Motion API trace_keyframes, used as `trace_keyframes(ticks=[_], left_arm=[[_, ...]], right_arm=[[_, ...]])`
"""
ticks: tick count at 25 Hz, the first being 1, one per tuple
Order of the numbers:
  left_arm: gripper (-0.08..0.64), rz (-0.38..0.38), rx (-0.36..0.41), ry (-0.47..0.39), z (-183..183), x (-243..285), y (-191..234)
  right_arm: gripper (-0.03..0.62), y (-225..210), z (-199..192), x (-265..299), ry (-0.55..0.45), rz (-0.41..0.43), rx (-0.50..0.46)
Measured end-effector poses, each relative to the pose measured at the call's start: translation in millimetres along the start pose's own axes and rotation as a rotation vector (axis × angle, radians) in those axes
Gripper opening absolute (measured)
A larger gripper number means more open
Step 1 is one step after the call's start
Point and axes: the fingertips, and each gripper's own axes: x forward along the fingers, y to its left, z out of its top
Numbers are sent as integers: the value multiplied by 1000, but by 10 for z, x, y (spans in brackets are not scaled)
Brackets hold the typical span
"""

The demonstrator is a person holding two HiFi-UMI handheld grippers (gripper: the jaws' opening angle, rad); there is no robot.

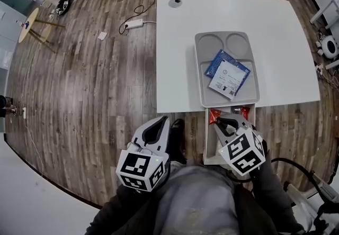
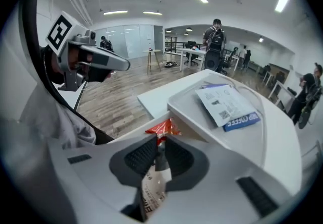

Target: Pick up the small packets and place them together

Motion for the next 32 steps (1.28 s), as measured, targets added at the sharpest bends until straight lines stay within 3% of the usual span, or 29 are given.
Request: trace_keyframes(ticks=[11,15,23,32], left_arm=[[2,-78,52,-50,187,156,-441],[0,-89,60,-66,248,166,-505],[0,-11,12,-72,212,55,-189],[0,86,-88,-54,15,-41,188]], right_arm=[[55,-49,171,-569,-137,-16,1],[55,-289,370,-807,-210,-76,-2],[57,-1007,734,-758,-227,-213,-32],[61,-1289,734,-336,-130,-189,-41]])
